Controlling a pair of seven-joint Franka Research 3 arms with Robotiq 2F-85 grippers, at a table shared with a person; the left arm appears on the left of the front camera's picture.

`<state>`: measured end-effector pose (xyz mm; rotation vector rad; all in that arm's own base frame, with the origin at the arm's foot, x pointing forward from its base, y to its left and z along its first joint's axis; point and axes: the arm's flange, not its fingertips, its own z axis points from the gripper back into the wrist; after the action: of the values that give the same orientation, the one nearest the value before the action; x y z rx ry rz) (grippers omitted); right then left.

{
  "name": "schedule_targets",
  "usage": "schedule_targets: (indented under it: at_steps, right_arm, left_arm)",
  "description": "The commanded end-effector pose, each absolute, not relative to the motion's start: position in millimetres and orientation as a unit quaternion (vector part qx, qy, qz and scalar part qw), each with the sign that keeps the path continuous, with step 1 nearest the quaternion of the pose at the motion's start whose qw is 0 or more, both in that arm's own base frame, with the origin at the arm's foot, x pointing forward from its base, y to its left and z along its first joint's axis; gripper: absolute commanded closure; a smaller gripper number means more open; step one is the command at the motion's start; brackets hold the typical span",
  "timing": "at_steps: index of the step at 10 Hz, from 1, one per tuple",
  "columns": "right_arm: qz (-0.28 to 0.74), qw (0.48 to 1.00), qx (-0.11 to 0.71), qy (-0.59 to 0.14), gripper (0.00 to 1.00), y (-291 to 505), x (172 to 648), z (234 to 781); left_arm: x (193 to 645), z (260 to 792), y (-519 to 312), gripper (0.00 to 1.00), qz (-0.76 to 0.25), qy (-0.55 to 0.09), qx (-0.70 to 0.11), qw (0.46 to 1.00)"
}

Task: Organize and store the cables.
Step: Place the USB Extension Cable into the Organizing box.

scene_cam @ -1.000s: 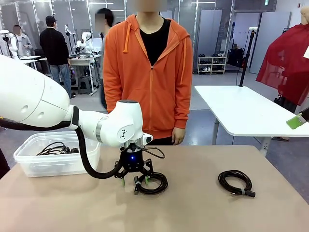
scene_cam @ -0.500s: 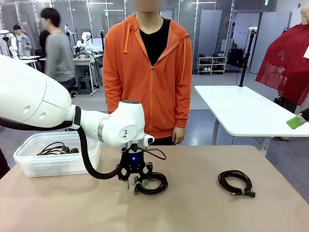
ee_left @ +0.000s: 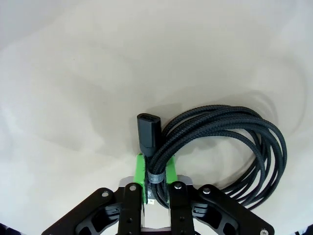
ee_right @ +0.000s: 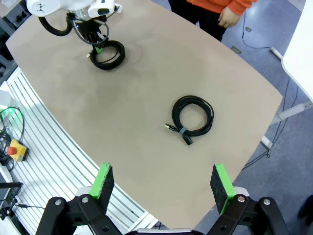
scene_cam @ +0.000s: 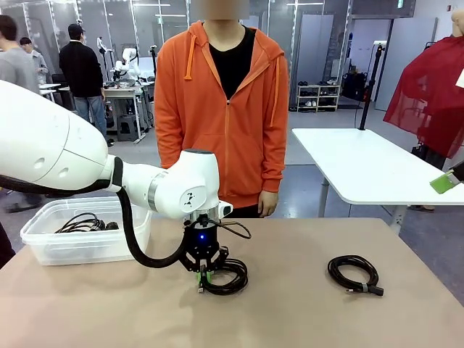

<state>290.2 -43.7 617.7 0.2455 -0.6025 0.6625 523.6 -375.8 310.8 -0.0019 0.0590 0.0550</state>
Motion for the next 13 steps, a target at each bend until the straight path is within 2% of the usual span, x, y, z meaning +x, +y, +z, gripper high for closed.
schedule_targets:
  at_steps: [1, 4, 9, 12, 13]
  right_arm:
    - [0.321, 0.894, 0.116, -0.29, 0.0, -43.9, 290.5, 617.6]
    - [0.321, 0.894, 0.116, -0.29, 0.0, -43.9, 290.5, 617.6]
    - [0.321, 0.894, 0.116, -0.29, 0.0, -43.9, 290.5, 617.6]
    - [0.321, 0.894, 0.116, -0.29, 0.0, -43.9, 290.5, 617.6]
    - [0.321, 0.894, 0.116, -0.29, 0.0, -43.9, 290.5, 617.6]
  left_arm:
    - [522.3, 314.3, -376.0, 1.0, 0.033, 0.023, 0.021, 0.999]
    - [519.5, 333.3, -367.8, 1.0, 0.013, 0.022, 0.025, 0.999]
    - [505.0, 419.0, -326.1, 1.0, -0.032, -0.016, -0.022, 0.999]
    - [493.6, 463.9, -302.3, 1.0, -0.127, -0.047, 0.017, 0.991]
    - [491.4, 473.6, -289.3, 1.0, -0.2, -0.046, 0.013, 0.979]
